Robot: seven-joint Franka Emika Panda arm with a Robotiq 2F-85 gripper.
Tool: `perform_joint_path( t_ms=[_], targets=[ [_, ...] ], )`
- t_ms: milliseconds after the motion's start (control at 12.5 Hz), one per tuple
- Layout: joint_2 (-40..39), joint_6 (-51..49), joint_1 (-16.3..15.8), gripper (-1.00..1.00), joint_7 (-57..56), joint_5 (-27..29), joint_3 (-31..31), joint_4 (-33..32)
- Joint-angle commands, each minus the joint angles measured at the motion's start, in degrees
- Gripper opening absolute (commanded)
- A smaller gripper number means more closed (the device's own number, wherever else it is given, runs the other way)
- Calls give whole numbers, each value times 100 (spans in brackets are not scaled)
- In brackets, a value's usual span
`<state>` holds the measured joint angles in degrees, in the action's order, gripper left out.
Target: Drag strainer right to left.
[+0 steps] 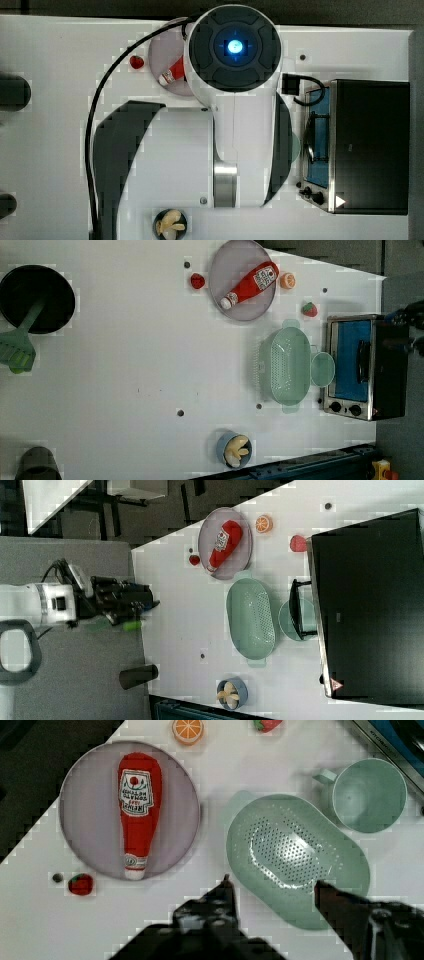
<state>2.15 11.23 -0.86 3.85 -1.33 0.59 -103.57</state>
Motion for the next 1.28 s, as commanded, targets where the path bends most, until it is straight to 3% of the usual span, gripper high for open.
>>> perform_joint_path(
  t_ms=[80,240,640,1040,1280],
  targets=[
    [2943,-1000,159,59,96,-64,342,-1852],
    [2923,-975,156,100,100,-63,337,-1943],
    [2384,-434,149,100,546,-62,266,-2605],
    [1153,1390,132,100,1982,-62,256,-3376],
    [286,2706,122,100,2273,-62,198,-3623]
  ],
)
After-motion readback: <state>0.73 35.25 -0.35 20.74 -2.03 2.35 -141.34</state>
